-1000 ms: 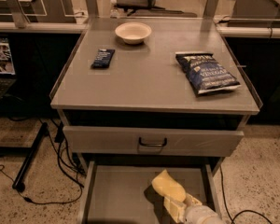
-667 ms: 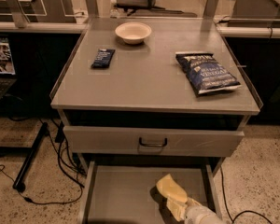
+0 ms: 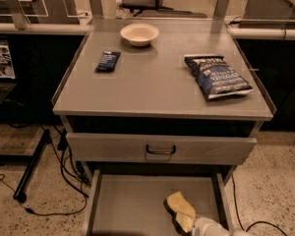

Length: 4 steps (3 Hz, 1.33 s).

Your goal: Place sponge into middle drawer

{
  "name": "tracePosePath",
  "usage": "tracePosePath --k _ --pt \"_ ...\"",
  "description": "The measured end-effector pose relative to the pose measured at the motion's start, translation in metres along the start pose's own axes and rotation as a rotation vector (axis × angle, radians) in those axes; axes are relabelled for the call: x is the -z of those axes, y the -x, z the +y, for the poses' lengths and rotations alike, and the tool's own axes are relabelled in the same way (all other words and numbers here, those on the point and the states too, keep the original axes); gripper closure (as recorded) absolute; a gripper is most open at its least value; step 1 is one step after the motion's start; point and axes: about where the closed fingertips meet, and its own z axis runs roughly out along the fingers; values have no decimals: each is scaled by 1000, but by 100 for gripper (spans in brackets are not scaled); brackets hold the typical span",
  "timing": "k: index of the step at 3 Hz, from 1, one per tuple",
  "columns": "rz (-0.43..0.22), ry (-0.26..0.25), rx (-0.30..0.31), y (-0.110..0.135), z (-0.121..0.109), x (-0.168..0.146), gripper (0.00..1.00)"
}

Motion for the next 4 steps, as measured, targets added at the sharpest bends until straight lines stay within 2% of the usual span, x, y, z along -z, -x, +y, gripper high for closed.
tracePosePath --k 1,4 --pt "10 -1 -15 -5 -5 -7 87" --pt "10 -1 -15 -5 -5 -7 18"
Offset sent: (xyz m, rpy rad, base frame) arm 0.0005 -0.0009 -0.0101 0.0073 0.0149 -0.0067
